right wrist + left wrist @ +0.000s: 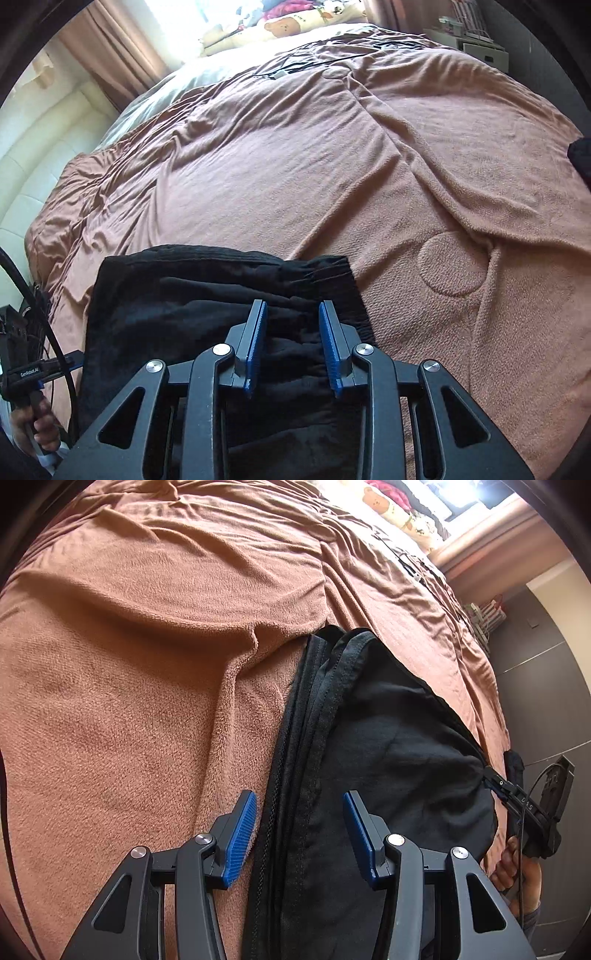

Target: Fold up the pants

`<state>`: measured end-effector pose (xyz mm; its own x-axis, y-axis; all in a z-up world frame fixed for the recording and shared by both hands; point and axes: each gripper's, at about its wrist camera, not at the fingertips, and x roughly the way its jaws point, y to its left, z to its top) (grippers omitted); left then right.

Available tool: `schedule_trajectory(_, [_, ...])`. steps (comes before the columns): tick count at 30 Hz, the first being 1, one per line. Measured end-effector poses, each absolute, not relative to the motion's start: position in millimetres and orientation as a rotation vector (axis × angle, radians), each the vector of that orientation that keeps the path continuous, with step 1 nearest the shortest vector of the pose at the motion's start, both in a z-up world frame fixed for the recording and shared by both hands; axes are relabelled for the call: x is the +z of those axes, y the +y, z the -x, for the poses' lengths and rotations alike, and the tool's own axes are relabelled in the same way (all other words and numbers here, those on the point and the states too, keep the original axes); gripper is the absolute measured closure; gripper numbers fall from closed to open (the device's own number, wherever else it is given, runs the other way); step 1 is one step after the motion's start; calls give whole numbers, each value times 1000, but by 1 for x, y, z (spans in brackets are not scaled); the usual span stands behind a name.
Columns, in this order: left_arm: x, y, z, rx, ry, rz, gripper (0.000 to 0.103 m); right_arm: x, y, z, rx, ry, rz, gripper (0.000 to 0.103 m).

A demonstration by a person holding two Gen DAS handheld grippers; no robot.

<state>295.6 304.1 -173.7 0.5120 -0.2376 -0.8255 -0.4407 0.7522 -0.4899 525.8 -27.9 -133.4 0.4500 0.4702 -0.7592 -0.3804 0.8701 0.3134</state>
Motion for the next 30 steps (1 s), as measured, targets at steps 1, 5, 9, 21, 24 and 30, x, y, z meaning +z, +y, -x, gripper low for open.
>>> schedule_trajectory(1, [-175,305,-296,130,1051,748,52,-134,-27,-527,514,970,-102,79])
schedule_trajectory(5, [-178,309,-296,109,1043,761,52,-135,-21,-528,497,968,-114,79])
schedule_trajectory(9, [-178,312,-290,90,1036,766,52,-129,-22,-522,465,944,-98,79])
schedule_trajectory(21, [-182,299,-293,71,1043,656,55,-114,-7,-476,601,877,-106,79])
schedule_trajectory(24, [-184,302,-294,102,1037,646,73,-115,10,-468,638,879,-61,79])
schedule_trajectory(30, [-190,315,-292,87,1014,702,91,-119,44,-466,675,901,16,76])
